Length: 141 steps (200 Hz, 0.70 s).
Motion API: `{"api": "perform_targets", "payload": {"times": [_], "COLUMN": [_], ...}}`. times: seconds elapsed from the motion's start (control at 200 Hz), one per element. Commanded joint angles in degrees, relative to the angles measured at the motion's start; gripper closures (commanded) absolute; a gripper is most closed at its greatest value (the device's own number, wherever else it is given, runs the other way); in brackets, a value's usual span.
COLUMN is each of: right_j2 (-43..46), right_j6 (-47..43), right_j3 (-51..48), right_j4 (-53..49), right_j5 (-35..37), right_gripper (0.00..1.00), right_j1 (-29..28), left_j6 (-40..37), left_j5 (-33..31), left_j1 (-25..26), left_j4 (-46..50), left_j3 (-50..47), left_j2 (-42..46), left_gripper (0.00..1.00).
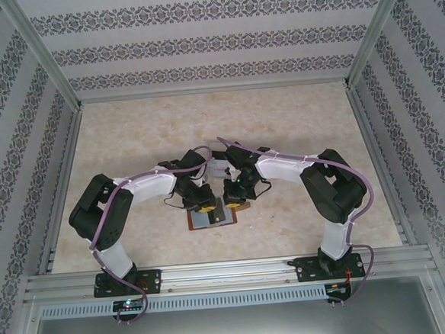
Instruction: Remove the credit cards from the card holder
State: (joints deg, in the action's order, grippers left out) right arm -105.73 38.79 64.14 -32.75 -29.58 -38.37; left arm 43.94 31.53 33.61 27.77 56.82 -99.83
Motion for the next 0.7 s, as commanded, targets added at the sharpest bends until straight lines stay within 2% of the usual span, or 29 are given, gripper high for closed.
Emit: {"api": "perform_targets", "payload": {"times": [0.0, 0.49, 0.699], "right_j2": [0.0, -0.9, -1.7], "right_j6": [-0.9, -1.1, -1.6], "right_j3": [1.0, 0.6, 0.7], "right_j4": [-1.0, -0.9, -1.4], "right_j5": [0.3, 0.2, 1.9], "right_gripper": [0.92, 0.92, 0.92], "right_j1": [0.5, 0.6, 0.8], "left_j6": [-0.6, 0.4, 2.3], "left_j5": [0.2, -4.1, -0.8], "left_j1": [-0.6, -1.9, -4.0], "left_j4": [-1.0, -1.5, -4.7], "left_j3": [1.4, -1.3, -4.6], "left_j2": [-0.6, 7.7, 7.0], "left_gripper": [0.83, 0.82, 0.83]}}
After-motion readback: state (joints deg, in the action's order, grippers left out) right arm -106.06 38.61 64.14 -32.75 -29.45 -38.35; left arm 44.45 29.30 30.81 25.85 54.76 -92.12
